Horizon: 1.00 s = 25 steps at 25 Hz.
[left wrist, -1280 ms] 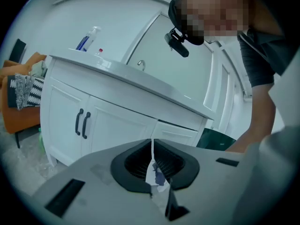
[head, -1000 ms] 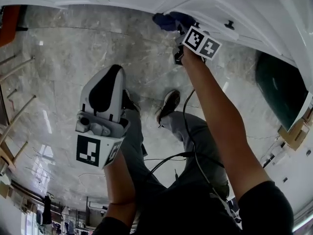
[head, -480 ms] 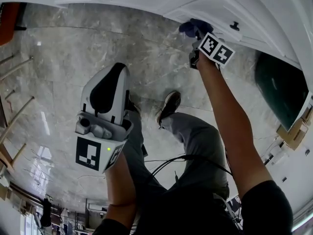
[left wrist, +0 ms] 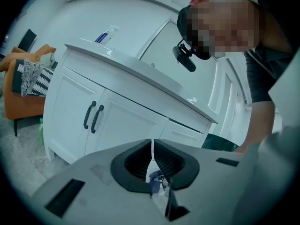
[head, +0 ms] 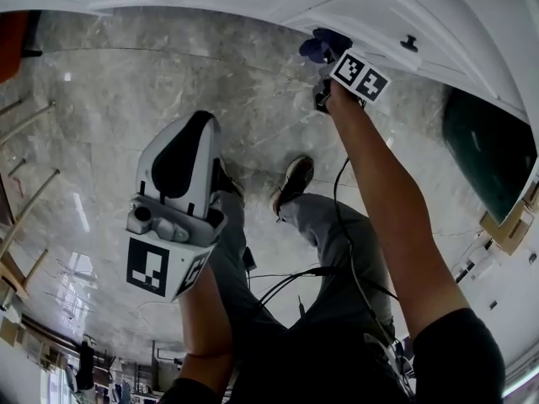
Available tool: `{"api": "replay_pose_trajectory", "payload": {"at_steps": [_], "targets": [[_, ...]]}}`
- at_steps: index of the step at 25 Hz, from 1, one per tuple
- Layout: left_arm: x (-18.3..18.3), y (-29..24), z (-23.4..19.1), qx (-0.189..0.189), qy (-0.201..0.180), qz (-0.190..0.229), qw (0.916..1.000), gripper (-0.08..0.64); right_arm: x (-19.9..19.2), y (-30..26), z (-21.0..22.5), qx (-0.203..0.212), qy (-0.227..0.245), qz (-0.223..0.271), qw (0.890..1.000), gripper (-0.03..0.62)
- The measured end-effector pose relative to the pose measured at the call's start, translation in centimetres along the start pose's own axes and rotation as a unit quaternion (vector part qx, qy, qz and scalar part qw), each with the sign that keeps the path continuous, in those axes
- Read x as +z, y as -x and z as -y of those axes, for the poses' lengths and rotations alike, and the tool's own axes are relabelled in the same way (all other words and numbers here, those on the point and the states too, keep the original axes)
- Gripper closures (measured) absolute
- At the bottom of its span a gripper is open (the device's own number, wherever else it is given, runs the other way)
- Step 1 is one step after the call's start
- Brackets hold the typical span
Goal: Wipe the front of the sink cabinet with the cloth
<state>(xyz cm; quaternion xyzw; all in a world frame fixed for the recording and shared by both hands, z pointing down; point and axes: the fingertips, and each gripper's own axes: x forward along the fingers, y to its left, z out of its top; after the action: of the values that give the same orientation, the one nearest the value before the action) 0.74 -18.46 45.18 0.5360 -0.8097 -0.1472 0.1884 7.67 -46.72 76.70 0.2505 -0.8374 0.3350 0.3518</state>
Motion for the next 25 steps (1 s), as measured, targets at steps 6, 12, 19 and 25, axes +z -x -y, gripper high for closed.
{"api": "replay_pose_trajectory", "payload": {"at_steps": [6,12,19,25], "targets": [[-1.4,-0.6,0.1,0.000,-0.014,-0.026,0.9995,0.546,-1.6,-3.5,-1.1,0.015,-0.063,-0.012,0.998,0.528],[-1.6,-1.1,0.3,-0.001,-0.010,-0.027,0.9996,0.546,-0.1,-0.5,5.4,-0.030,0.086,-0.020,0.996,0.528],[-0.2,-1.8,0.8,-0.005,-0.006,-0.012,0.9999,0.546,4.0,5.9,9.4,-0.065,0.183,0.005,0.981,0.529],[2.0,-0.3,1.3,0.010,-0.026,-0.004,0.9996,0.546,5.6,12.6,3.5,-0.054,0.311,0.060,0.947,0.531]]}}
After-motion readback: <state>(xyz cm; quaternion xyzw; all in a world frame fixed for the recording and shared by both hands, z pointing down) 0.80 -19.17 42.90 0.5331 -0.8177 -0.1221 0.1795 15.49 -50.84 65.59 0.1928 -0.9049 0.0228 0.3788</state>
